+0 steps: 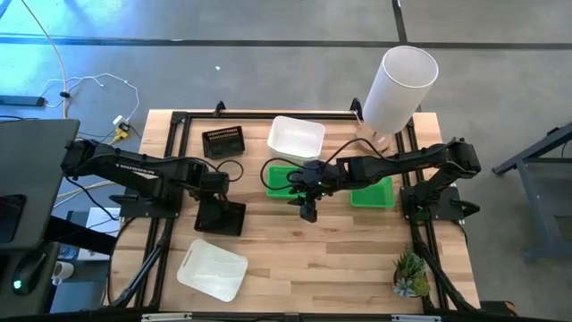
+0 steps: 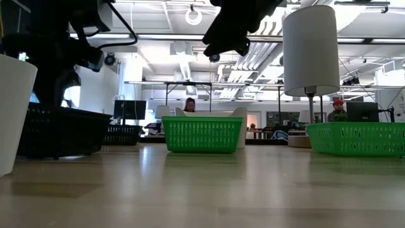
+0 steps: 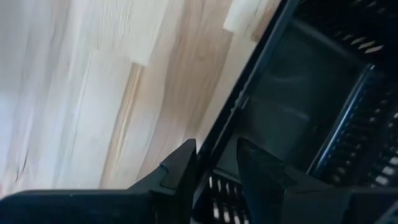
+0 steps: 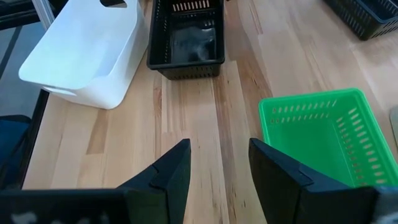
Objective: Stack baskets by color
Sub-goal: Stack the right black bin on the left black bin, then stack the bottom white bin on the white bins
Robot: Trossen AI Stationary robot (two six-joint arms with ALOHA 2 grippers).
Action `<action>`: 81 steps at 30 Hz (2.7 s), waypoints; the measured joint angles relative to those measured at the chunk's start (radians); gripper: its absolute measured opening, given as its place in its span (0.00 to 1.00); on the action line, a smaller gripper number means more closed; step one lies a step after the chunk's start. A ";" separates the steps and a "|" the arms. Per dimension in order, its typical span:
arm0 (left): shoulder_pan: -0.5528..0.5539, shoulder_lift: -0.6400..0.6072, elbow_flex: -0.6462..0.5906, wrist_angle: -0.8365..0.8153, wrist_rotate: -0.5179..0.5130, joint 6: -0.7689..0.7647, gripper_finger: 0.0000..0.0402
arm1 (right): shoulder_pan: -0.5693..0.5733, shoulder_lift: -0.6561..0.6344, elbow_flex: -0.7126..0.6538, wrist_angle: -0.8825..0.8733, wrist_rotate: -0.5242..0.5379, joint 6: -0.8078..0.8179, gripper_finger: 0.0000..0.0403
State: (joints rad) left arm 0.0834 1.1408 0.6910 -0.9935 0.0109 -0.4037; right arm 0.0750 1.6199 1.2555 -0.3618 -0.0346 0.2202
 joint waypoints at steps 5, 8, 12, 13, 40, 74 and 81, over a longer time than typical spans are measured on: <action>0.002 -0.031 0.003 -0.059 0.001 -0.002 0.25 | 0.000 0.000 0.000 0.000 0.000 0.007 0.37; 0.001 -0.053 0.037 -0.139 -0.001 -0.022 0.25 | 0.000 0.000 0.000 0.000 0.000 0.007 0.37; 0.001 -0.082 0.078 -0.217 -0.021 -0.125 0.25 | 0.000 0.000 0.000 0.000 0.001 0.007 0.37; 0.001 -0.086 0.080 -0.219 -0.021 -0.165 0.25 | 0.000 0.000 0.000 0.000 0.001 0.007 0.37; -0.102 -0.077 0.076 -0.289 -0.049 -0.442 0.25 | 0.000 0.000 0.000 -0.030 0.001 0.005 0.37; -0.105 0.047 0.143 -0.297 -0.101 -0.303 0.25 | 0.007 0.000 0.000 -0.004 0.000 0.016 0.37; -0.136 -0.027 0.196 -0.281 -0.101 -0.265 0.25 | 0.026 0.000 0.000 0.028 0.001 0.019 0.37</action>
State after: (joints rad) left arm -0.0530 1.1136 0.8867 -1.2741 -0.0902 -0.6684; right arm 0.1013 1.6199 1.2552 -0.3342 -0.0340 0.2390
